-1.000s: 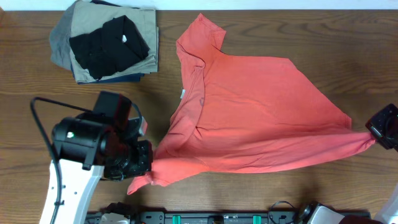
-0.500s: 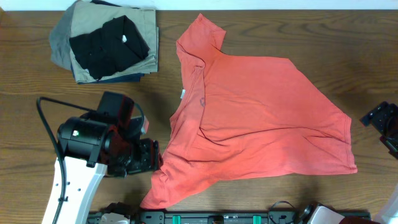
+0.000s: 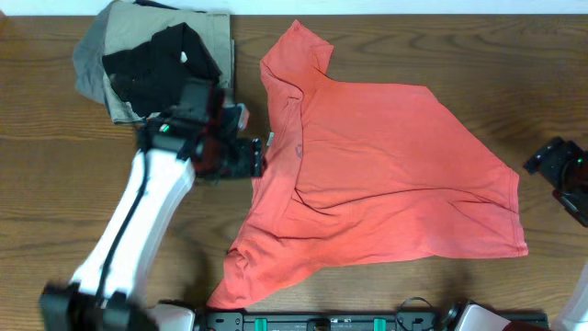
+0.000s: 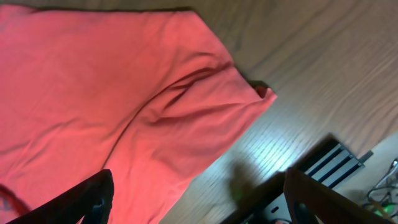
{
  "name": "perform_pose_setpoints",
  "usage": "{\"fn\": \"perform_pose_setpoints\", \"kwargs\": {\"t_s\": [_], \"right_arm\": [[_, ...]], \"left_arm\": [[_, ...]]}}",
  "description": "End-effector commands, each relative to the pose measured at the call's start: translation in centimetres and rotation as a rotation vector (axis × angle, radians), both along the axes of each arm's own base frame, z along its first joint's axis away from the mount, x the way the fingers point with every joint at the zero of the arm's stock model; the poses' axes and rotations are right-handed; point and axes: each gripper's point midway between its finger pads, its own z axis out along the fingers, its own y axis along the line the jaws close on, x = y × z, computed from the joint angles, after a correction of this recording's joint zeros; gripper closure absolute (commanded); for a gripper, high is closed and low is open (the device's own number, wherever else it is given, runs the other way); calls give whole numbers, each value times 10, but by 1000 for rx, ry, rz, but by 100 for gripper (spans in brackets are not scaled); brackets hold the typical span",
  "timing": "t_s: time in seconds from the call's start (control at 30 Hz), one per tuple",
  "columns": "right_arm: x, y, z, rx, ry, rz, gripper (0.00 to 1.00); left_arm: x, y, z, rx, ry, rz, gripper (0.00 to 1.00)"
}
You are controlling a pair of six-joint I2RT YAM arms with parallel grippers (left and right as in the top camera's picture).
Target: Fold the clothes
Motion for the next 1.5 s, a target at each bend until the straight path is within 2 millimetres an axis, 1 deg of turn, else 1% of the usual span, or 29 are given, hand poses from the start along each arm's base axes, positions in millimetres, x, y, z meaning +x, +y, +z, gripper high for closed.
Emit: {"fn": "perform_pose_setpoints", "kwargs": {"t_s": [0.0,0.03,0.1,0.23,0.33,0.47,0.67,0.7,0.83,0.9,0.93,0.97,1.07,1.2,1.3,1.4,1.47], "right_arm": [[4,12,4,-4,-17,57,15],[6,15,4,-6,-17,75,15],[7,17,4,-8,-15,99,15],[9,21,4,-9,-16,117,14],[9,21,4,-9,-17,117,14],[9,21,4,-9,-16,117,14],[9,21,4,-9,-16,117,14],[9,21,4,-9,-16,117,14],[9,21,4,-9,-16,117,14],[9,21,4,-9,-16,118,14],[9,21,4,-10,-15,124,14],[9,21,4,-11,-14,125,14],[8,21,3,-11,-11,131,14],[8,21,3,-11,-11,131,14],[9,21,4,-11,-12,131,14],[9,21,4,-12,-15,131,14],[10,20,4,-14,-18,131,15]], "left_arm": [[15,-6,-32,12,33,-42,27],[23,-8,-44,13,36,-45,26],[33,-11,-63,16,39,-67,27],[43,-13,-98,24,78,-67,27],[45,-15,-116,24,98,-82,28],[43,-15,-129,32,119,-102,31],[40,-14,-139,42,137,-128,32],[39,-14,-140,42,141,-129,37],[39,-11,-145,60,148,-125,68],[40,-6,-146,88,145,-114,71],[41,-2,-147,101,144,-104,80],[42,1,-147,110,146,-88,85],[47,13,-147,125,153,-15,94],[55,32,-141,117,152,67,94],[57,46,-136,115,155,105,94],[57,56,-131,113,159,133,94],[57,59,-128,111,155,141,94]]}}
